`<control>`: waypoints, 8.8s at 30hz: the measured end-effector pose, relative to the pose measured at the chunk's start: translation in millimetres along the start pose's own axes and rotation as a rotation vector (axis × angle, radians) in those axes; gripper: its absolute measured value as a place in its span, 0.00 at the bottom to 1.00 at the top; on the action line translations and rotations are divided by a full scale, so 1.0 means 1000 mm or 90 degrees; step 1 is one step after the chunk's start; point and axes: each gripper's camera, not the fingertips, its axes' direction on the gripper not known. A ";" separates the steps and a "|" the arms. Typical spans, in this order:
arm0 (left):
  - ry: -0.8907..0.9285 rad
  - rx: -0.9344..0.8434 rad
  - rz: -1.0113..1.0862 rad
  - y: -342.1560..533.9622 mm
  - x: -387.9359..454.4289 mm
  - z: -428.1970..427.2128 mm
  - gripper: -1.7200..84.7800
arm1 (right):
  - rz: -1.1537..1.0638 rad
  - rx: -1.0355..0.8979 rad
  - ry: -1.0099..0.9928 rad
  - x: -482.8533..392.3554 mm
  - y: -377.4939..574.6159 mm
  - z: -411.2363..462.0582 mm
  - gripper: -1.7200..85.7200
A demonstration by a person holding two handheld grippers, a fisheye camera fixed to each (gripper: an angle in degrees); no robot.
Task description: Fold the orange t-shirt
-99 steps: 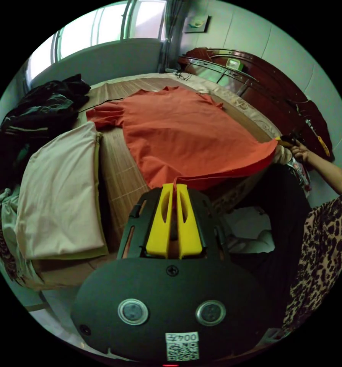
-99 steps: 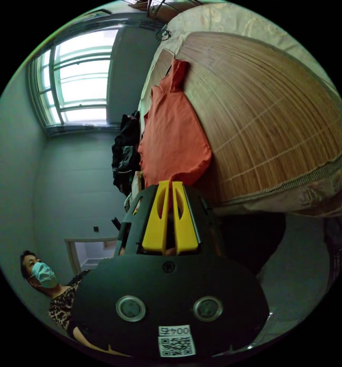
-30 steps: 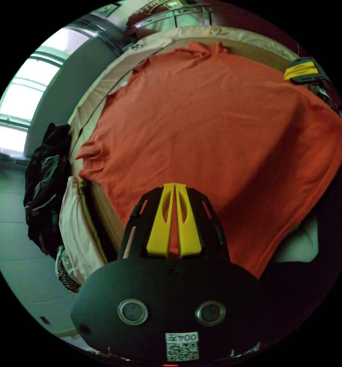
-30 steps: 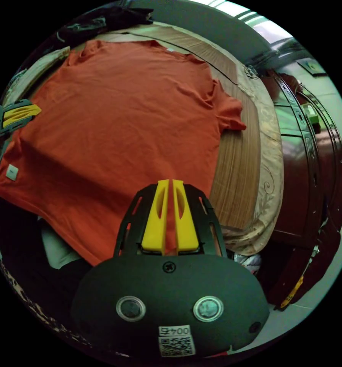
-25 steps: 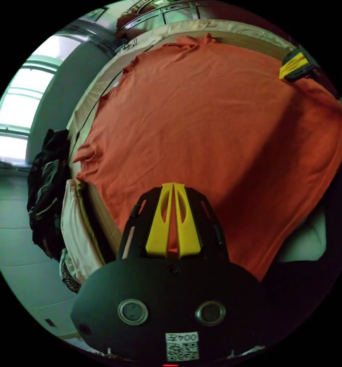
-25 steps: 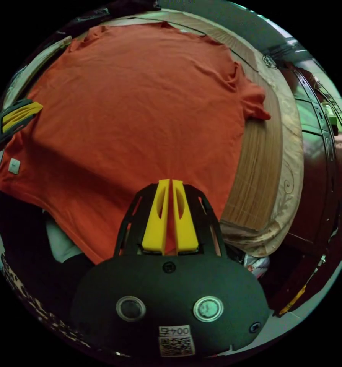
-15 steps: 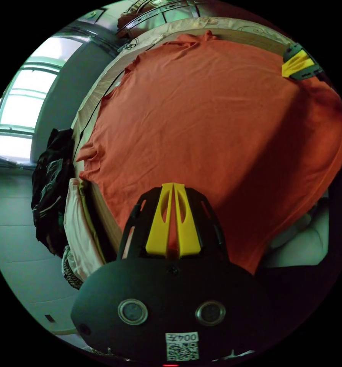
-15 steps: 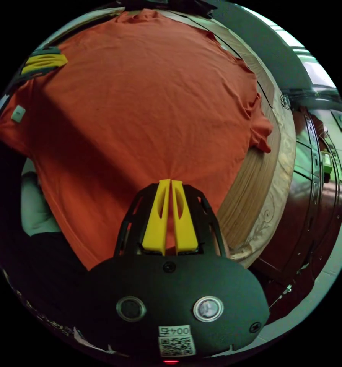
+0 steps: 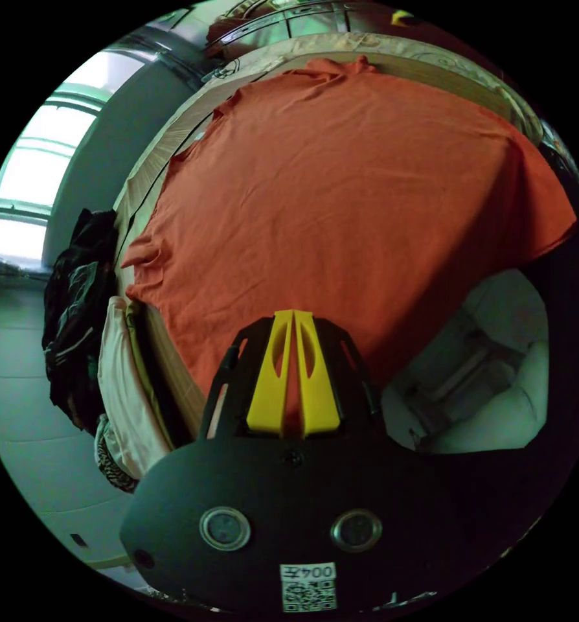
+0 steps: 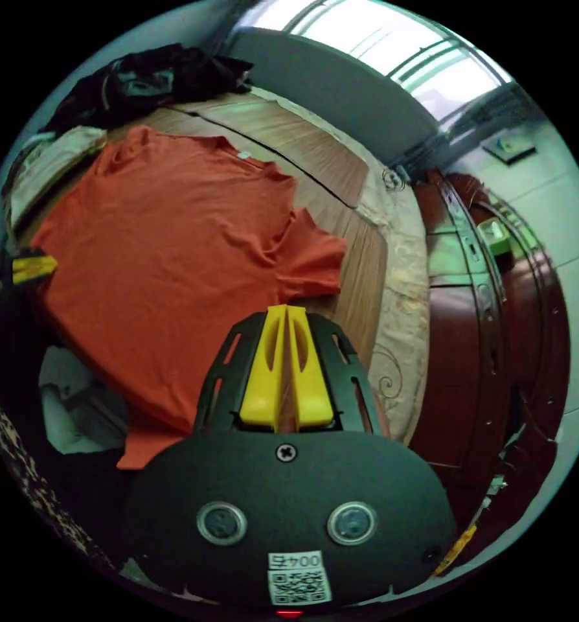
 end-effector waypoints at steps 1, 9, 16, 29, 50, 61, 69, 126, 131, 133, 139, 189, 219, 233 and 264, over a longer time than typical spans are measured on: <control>-0.007 -0.002 0.006 -0.002 0.003 0.002 0.03 | 0.027 0.006 -0.024 0.015 -0.001 0.002 0.03; 0.029 -0.004 -0.021 -0.011 0.000 0.016 0.03 | 0.517 0.072 -0.531 0.216 0.043 0.094 0.14; 0.074 -0.002 -0.057 -0.016 -0.009 0.028 0.03 | 0.905 0.116 -0.728 0.263 0.095 0.163 0.16; 0.011 -0.030 0.010 -0.035 0.007 0.041 0.03 | 0.384 -0.240 -0.181 0.253 -0.015 0.145 0.08; 0.046 -0.020 -0.022 -0.044 -0.016 0.055 0.03 | 0.722 -0.076 -0.551 0.362 0.029 0.168 0.18; 0.063 -0.031 -0.027 -0.051 -0.031 0.061 0.03 | 0.797 -0.091 -0.540 0.340 0.022 0.173 0.15; 0.055 -0.043 -0.018 -0.057 -0.037 0.063 0.03 | 0.772 -0.113 -0.513 0.312 0.019 0.167 0.04; 0.183 -0.014 -0.120 -0.056 -0.151 0.055 0.03 | 0.192 0.015 -0.242 0.088 0.015 0.064 0.13; 0.199 0.121 -0.199 -0.071 -0.182 0.040 0.03 | 0.293 0.042 -0.353 0.147 0.004 0.072 0.12; 0.180 0.125 -0.207 -0.081 -0.188 0.048 0.03 | 0.326 0.037 -0.381 0.171 -0.008 0.079 0.12; 0.163 0.076 -0.155 -0.089 -0.181 0.076 0.03 | 0.130 -0.103 -0.441 0.214 -0.085 0.086 0.12; 0.219 0.128 -0.200 -0.036 -0.195 0.065 0.03 | 0.319 -0.012 -0.382 0.218 0.020 0.023 0.11; 0.223 0.043 -0.254 0.067 -0.200 0.046 0.03 | 0.264 -0.061 -0.152 0.051 0.164 -0.047 0.03; 0.264 0.068 -0.280 0.084 -0.237 0.059 0.03 | 0.290 -0.090 -0.148 0.048 0.160 -0.009 0.01; 0.364 0.081 -0.331 0.090 -0.349 0.090 0.04 | 0.071 -0.090 -0.008 -0.052 0.017 0.015 0.01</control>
